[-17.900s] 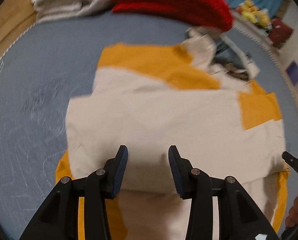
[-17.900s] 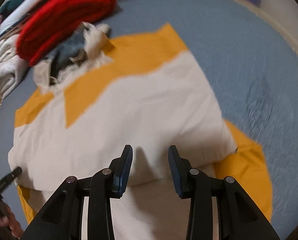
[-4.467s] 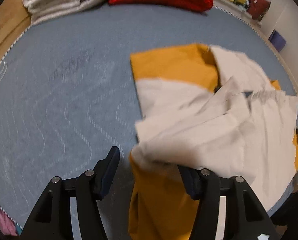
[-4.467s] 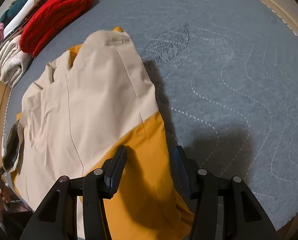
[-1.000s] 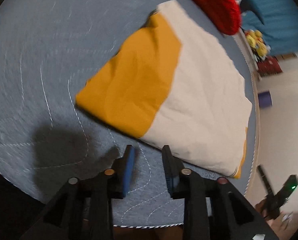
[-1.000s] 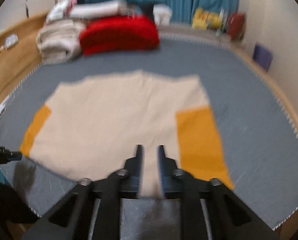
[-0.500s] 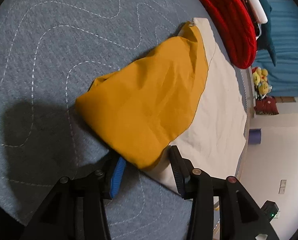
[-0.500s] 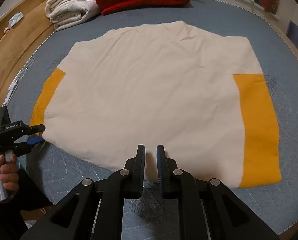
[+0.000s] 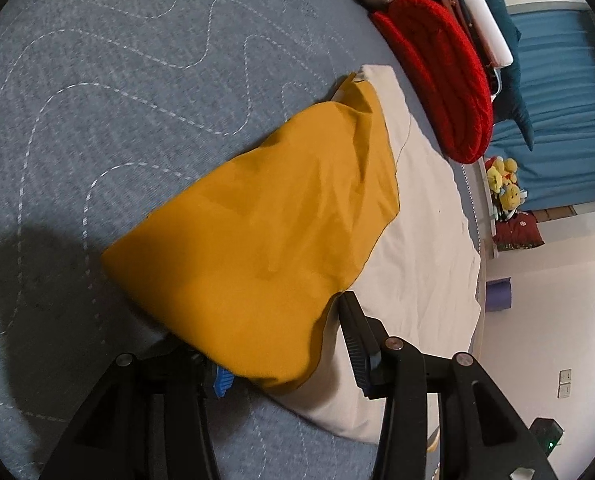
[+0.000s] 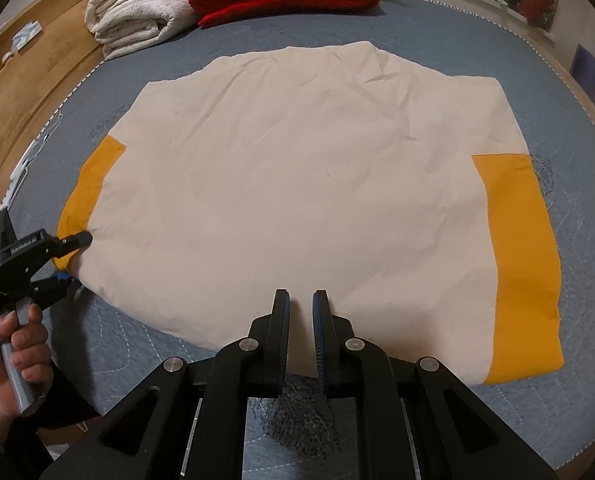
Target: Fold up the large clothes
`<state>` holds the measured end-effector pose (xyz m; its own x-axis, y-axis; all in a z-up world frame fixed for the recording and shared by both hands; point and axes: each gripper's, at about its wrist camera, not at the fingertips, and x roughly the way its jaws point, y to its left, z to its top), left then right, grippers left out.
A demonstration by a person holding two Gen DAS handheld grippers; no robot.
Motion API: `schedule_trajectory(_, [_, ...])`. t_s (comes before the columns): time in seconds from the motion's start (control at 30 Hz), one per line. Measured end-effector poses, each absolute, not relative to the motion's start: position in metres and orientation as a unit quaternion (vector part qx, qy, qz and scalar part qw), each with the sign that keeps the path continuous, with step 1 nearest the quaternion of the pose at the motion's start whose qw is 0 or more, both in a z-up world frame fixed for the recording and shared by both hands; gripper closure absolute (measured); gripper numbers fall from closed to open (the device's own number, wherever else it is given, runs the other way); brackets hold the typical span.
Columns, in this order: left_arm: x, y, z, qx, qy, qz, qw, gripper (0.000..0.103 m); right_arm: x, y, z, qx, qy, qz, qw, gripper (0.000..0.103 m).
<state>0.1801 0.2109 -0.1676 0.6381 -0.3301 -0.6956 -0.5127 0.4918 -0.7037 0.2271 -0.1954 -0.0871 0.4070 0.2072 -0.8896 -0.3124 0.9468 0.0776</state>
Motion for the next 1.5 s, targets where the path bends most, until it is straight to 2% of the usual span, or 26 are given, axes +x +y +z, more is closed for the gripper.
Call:
schedule_trajectory(0.1, [0.184,0.208,-0.168,-0.501,0.408,0.059,0.761,0.056,0.226,-0.196,-0.086,-0.05,0.521,0.153,0.838,0.09])
schedule_trajectory(0.23, [0.192,0.206,-0.169,-0.498,0.395,0.056,0.77,0.056,0.227,-0.195,-0.088,-0.051,0.522,0.15,0.838,0.089])
schedule_trajectory(0.27, [0.193,0.205,-0.168,-0.494,0.394,0.057,0.773,0.058,0.227,-0.194,-0.088,-0.051,0.523,0.151,0.837,0.087])
schedule_trajectory(0.3, [0.195,0.204,-0.168,-0.488,0.396,0.056,0.776,0.068,0.227,-0.193,-0.088,-0.051,0.523,0.152,0.837,0.085])
schedule_trajectory(0.37, [0.198,0.2,-0.163,-0.47,0.398,0.051,0.786,0.082,0.227,-0.19,-0.087,-0.051,0.518,0.153,0.84,0.066])
schedule_trajectory(0.43, [0.201,0.194,-0.151,-0.442,0.399,0.05,0.802,0.086,0.227,-0.187,-0.085,-0.047,0.511,0.156,0.844,0.052])
schedule_trajectory(0.5, [0.202,0.19,-0.137,-0.422,0.399,0.05,0.813,0.088,0.227,-0.184,-0.082,-0.046,0.503,0.158,0.848,0.049])
schedule_trajectory(0.73, [0.202,0.182,-0.074,-0.327,0.415,0.028,0.848,0.089,0.222,-0.161,-0.078,-0.064,0.493,0.192,0.846,0.049])
schedule_trajectory(0.8, [0.2,0.183,-0.051,-0.295,0.423,0.03,0.856,0.089,0.22,-0.156,-0.074,-0.065,0.486,0.208,0.847,0.052])
schedule_trajectory(0.93, [0.186,0.2,-0.006,-0.241,0.418,0.034,0.875,0.09,0.21,-0.146,-0.061,-0.058,0.47,0.246,0.846,0.065])
schedule_trajectory(1.03, [0.172,0.215,0.016,-0.197,0.411,0.024,0.89,0.09,0.2,-0.135,-0.054,-0.052,0.46,0.287,0.839,0.069])
schedule_trajectory(1.13, [0.163,0.212,0.012,-0.148,0.408,0.026,0.901,0.09,0.187,-0.121,-0.049,-0.042,0.455,0.337,0.823,0.07])
schedule_trajectory(1.23, [0.162,0.202,-0.008,-0.15,0.418,0.045,0.895,0.09,0.181,-0.102,-0.057,-0.053,0.464,0.359,0.808,0.07])
schedule_trajectory(1.3, [0.165,0.194,-0.004,-0.158,0.406,0.041,0.899,0.09,0.182,-0.09,-0.071,-0.064,0.482,0.357,0.798,0.07])
schedule_trajectory(1.5, [0.169,0.158,0.009,-0.086,0.383,0.01,0.92,0.09,0.202,-0.072,-0.122,-0.098,0.544,0.31,0.774,0.068])
